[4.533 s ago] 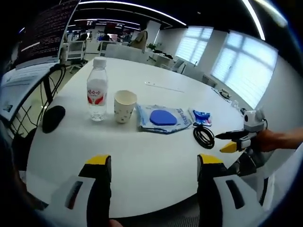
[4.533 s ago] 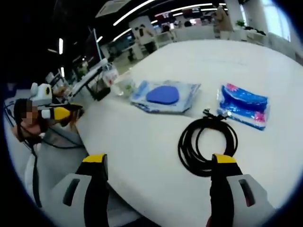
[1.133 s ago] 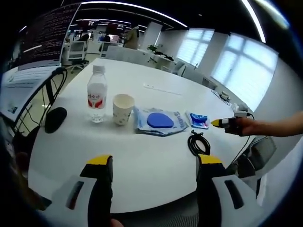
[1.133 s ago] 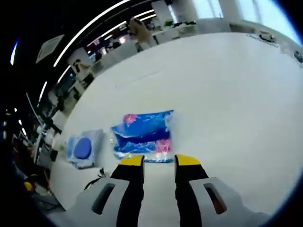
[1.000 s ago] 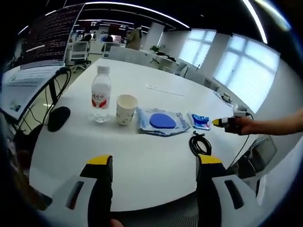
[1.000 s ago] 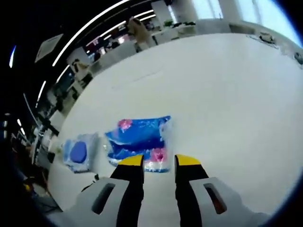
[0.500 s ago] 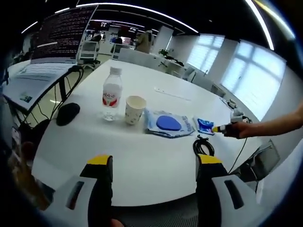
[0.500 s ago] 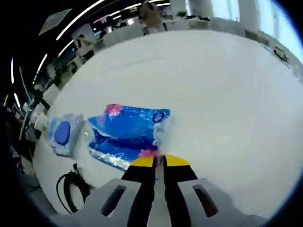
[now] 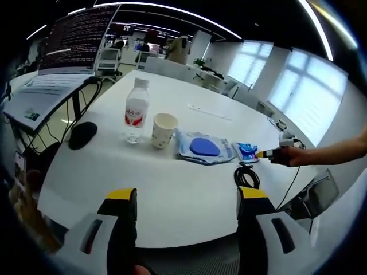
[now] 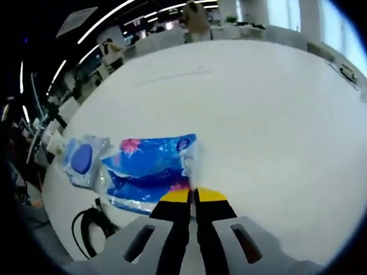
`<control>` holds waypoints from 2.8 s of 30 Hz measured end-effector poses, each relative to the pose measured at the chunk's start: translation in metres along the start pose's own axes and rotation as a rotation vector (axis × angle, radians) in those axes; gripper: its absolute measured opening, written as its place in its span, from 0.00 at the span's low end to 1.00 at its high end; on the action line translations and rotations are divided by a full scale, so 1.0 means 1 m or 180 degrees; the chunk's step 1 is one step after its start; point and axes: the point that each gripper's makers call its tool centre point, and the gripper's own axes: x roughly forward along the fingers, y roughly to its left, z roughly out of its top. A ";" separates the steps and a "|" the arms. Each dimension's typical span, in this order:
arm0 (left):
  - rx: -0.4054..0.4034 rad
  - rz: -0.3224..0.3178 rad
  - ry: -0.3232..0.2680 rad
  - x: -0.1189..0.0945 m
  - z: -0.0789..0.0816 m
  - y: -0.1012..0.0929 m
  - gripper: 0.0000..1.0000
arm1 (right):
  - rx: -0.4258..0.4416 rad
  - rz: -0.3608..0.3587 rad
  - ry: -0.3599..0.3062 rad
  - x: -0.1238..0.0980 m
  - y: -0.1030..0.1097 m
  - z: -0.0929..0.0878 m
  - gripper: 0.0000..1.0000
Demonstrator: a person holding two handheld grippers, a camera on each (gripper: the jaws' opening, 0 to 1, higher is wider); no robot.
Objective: Arrange the tabletop items into an orderly group along one side of the table until the central work area is clear of visible clutter.
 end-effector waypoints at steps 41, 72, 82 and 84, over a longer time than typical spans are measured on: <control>0.0228 -0.0194 0.0073 0.007 0.008 0.005 0.70 | -0.0216 0.0242 -0.0052 -0.025 0.030 -0.017 0.21; 0.0743 -0.0484 0.0077 0.027 0.053 0.000 0.70 | -0.0756 0.0951 -0.0583 -0.101 0.122 -0.013 0.87; 0.0763 -0.0496 0.0061 0.026 0.057 0.007 0.70 | -0.0882 0.0989 -0.0615 -0.110 0.140 -0.016 0.93; 0.0760 -0.0493 0.0058 0.026 0.058 0.008 0.70 | -0.0877 0.0992 -0.0615 -0.111 0.142 -0.018 0.93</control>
